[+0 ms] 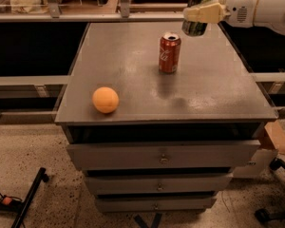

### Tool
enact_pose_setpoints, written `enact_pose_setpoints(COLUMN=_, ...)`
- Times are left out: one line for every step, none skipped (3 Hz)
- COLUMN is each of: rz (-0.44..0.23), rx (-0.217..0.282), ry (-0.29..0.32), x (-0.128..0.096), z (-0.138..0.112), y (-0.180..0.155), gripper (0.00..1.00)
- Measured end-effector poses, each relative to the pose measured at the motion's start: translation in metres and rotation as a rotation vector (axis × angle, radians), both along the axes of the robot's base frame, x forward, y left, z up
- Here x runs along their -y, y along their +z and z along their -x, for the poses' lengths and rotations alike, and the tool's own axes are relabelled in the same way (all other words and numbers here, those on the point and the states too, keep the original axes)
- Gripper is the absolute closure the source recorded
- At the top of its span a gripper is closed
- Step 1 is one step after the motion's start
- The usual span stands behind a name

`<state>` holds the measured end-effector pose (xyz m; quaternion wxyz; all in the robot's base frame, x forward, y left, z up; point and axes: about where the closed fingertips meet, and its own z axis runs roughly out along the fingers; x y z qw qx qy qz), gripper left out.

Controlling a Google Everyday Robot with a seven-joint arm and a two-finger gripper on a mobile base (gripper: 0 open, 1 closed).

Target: Move green can near orange

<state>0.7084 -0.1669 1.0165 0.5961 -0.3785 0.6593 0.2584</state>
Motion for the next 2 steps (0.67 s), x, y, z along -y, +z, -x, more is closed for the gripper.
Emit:
enact_pose_setpoints(rz=-0.041, rx=0.015, ry=0.097, x=-0.024, z=0.022, y=0.008, gripper=1.0)
enact_pose_setpoints(rz=-0.016, rx=0.044, ry=0.18, x=-0.046, z=0.046, y=0.015, gripper=1.0)
